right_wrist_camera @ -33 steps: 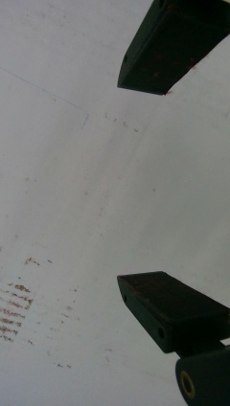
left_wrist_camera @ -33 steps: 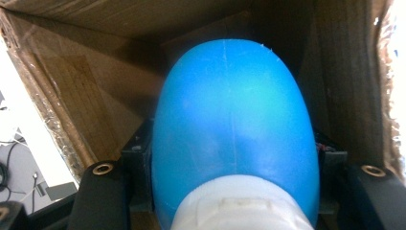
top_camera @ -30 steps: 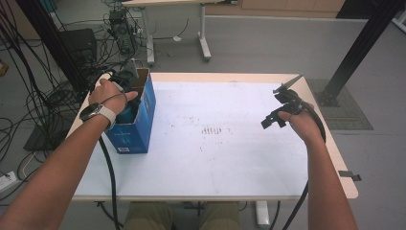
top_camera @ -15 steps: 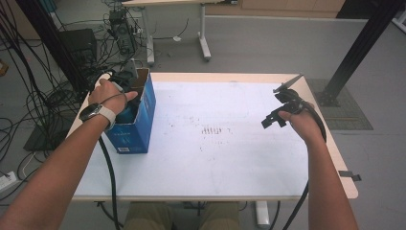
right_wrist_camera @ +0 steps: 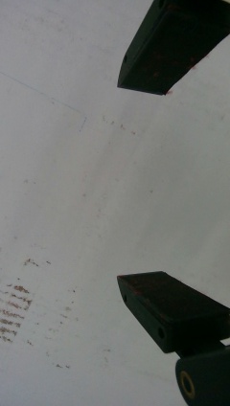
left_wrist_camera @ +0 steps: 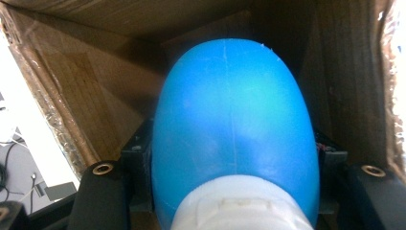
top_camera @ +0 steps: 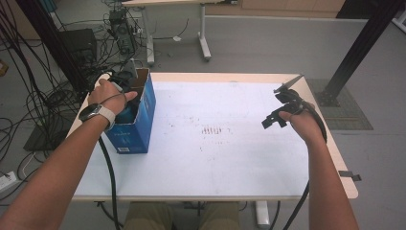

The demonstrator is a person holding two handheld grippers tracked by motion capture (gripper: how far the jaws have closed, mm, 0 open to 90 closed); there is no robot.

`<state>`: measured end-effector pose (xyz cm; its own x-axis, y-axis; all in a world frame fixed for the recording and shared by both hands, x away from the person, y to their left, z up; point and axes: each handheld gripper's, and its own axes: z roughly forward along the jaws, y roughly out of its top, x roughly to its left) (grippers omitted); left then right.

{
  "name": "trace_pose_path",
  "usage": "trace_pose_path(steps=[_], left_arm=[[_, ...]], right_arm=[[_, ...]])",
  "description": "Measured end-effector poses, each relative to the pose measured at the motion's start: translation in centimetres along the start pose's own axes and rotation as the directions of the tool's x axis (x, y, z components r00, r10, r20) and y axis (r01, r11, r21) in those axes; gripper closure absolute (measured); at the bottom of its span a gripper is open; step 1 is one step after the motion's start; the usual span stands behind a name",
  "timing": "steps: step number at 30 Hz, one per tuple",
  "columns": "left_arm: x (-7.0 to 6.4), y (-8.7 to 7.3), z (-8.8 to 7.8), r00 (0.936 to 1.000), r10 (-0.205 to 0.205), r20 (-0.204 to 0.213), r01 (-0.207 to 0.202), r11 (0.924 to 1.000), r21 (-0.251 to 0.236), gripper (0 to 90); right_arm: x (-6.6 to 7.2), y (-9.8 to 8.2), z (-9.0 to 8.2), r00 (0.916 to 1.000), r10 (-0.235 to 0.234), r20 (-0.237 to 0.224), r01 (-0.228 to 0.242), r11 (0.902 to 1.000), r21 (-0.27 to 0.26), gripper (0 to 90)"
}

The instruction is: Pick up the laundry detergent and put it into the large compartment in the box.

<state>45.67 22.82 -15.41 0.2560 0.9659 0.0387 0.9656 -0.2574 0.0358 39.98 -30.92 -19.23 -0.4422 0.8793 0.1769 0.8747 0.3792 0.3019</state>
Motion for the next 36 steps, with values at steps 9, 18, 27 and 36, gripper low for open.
trace_pose_path(steps=[9,18,27,36], left_arm=[[0.16,0.01,0.02,1.0,-0.003,0.004,0.003,1.0,0.001,37.3],[0.14,0.0,0.03,1.0,-0.002,0.003,0.002,1.0,0.0,37.3],[0.17,0.0,0.02,1.0,-0.002,0.004,0.002,1.0,0.001,37.3],[0.13,0.0,0.02,1.0,0.001,0.002,-0.001,1.0,0.0,37.3]], right_arm=[[0.0,-0.01,-0.06,1.0,-0.001,0.001,0.001,1.0,-0.001,7.6],[-0.02,-0.04,0.04,1.0,0.0,0.0,0.0,1.0,0.0,7.6],[-0.02,-0.07,-0.05,1.0,0.0,0.001,0.0,1.0,-0.004,7.6],[-0.04,-0.19,-0.03,1.0,-0.004,0.003,0.004,1.0,-0.006,7.6]])
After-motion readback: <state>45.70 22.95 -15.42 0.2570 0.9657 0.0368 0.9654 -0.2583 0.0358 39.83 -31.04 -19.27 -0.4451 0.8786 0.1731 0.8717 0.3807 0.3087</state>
